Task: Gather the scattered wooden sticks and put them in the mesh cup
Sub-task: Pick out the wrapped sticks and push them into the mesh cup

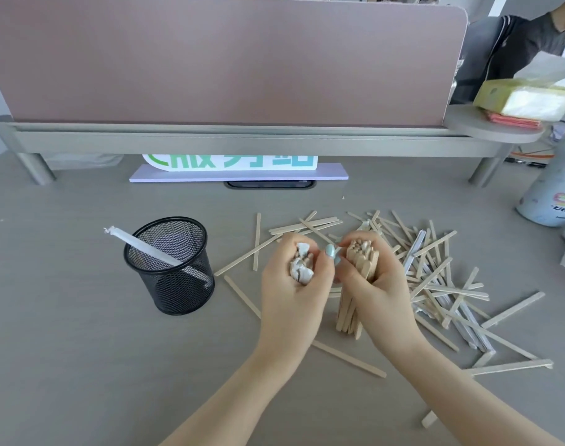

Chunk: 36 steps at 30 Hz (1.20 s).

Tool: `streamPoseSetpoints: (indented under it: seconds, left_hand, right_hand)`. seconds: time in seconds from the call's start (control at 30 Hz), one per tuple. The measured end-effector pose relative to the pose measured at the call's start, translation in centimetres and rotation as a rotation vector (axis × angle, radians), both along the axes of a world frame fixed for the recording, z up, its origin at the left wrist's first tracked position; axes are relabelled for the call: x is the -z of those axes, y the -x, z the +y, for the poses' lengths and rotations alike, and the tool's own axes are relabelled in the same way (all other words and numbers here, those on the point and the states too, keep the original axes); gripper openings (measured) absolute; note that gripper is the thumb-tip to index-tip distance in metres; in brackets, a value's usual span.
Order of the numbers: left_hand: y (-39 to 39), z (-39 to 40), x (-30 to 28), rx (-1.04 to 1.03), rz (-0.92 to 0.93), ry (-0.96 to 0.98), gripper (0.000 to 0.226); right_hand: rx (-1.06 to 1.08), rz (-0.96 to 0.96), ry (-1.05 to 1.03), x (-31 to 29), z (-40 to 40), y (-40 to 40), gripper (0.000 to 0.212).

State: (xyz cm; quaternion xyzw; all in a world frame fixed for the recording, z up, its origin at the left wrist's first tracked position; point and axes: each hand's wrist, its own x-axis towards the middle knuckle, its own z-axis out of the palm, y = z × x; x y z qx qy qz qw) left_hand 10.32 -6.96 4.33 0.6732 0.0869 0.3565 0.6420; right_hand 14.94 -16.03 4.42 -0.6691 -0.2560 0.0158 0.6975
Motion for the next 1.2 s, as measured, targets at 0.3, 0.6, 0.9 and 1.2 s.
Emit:
streamPoseSetpoints:
  seconds: [0.3,0.6,0.9,1.2]
  left_hand:
    - [0.9,4.1,-5.1,-0.174,-0.079,0.099,0.055]
    - [2.6,14.5,-5.8,-0.702,0.149,-0.191,0.041]
    - [1.9,17.2,-3.4,-0.617,0.284,-0.175,0.028]
    - [1.1,17.4,-2.8,-0.532,0.248,-0.095,0.023]
  right_hand:
    - [0.039,0.174,0.186,-0.1,0.0,-1.5,0.046]
    - [0.146,0.547,-0.268,-6.1,10.4,-4.8,0.052]
    - [-0.263,-0.030,0.166,-5.3,18.2,-1.0,0.030]
    - [-0.151,-0.121,-0.026,-6.9,16.2,-0.2,0.042]
